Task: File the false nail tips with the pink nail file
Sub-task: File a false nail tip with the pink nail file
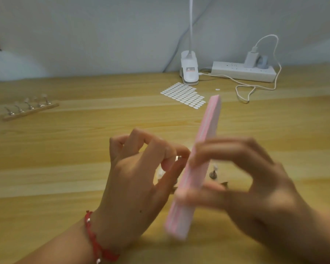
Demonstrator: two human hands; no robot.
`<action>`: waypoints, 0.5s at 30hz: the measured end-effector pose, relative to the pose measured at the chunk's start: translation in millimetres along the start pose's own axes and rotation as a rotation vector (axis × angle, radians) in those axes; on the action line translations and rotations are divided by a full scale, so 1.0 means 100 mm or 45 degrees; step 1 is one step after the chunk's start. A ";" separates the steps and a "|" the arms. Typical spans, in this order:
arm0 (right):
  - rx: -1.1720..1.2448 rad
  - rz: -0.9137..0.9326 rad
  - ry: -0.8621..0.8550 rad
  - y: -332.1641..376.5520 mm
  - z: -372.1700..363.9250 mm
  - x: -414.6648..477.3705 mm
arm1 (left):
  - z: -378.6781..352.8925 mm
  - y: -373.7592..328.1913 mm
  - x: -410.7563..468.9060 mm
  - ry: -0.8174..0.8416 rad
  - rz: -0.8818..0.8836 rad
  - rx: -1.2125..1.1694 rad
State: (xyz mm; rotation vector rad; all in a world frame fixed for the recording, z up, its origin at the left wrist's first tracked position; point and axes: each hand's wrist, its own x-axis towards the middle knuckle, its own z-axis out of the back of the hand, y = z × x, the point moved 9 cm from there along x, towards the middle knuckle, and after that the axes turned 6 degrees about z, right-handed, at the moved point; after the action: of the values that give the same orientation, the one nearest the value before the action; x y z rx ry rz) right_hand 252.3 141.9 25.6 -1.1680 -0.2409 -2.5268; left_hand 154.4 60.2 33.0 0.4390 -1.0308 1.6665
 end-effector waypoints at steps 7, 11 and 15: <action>0.016 -0.057 -0.011 -0.13 0.02 0.00 | 0.00 0.01 0.00 -0.006 0.006 0.010; 0.005 -0.109 -0.024 -0.36 0.04 -0.03 | 0.04 0.04 0.01 -0.043 0.061 -0.031; -0.066 -0.417 -0.140 -0.90 0.20 -0.16 | 0.03 0.19 -0.01 -0.047 0.273 -0.296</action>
State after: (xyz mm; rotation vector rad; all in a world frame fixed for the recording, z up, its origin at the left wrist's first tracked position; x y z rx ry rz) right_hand 241.9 235.0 25.6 -1.3890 -0.4283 -2.7631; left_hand 136.7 56.3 26.0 0.2120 -1.3195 1.7039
